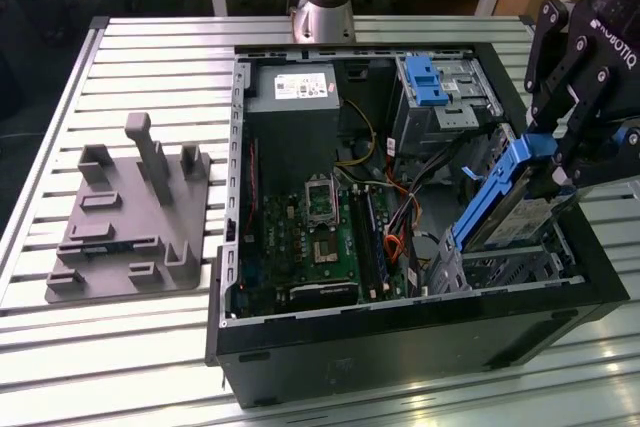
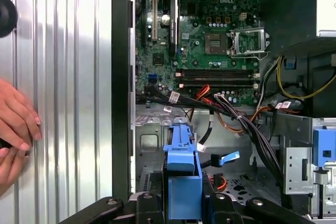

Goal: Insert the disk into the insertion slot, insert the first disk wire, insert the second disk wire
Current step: 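Insert the disk into the insertion slot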

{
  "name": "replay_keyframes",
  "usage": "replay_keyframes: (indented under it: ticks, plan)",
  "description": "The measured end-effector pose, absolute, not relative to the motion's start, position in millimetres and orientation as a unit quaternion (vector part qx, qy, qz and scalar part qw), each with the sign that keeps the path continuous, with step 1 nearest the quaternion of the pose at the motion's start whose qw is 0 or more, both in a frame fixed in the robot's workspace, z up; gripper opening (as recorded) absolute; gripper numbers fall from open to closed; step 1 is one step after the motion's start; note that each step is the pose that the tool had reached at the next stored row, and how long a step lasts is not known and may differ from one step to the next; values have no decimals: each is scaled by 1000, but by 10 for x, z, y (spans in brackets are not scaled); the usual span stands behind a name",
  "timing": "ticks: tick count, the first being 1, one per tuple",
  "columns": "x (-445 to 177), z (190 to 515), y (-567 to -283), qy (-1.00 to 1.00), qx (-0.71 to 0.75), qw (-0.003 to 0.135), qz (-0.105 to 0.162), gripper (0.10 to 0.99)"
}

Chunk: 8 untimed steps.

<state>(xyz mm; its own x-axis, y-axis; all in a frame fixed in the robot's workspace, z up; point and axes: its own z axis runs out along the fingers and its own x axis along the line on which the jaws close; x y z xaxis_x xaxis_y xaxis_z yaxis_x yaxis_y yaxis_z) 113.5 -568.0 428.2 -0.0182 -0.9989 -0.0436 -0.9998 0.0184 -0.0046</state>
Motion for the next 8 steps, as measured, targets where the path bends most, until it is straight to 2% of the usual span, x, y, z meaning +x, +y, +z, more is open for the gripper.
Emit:
replay_keyframes:
  ticks: [8]
  plan:
    - [1134, 4143, -5680, 713, -700, 17, 14, 365]
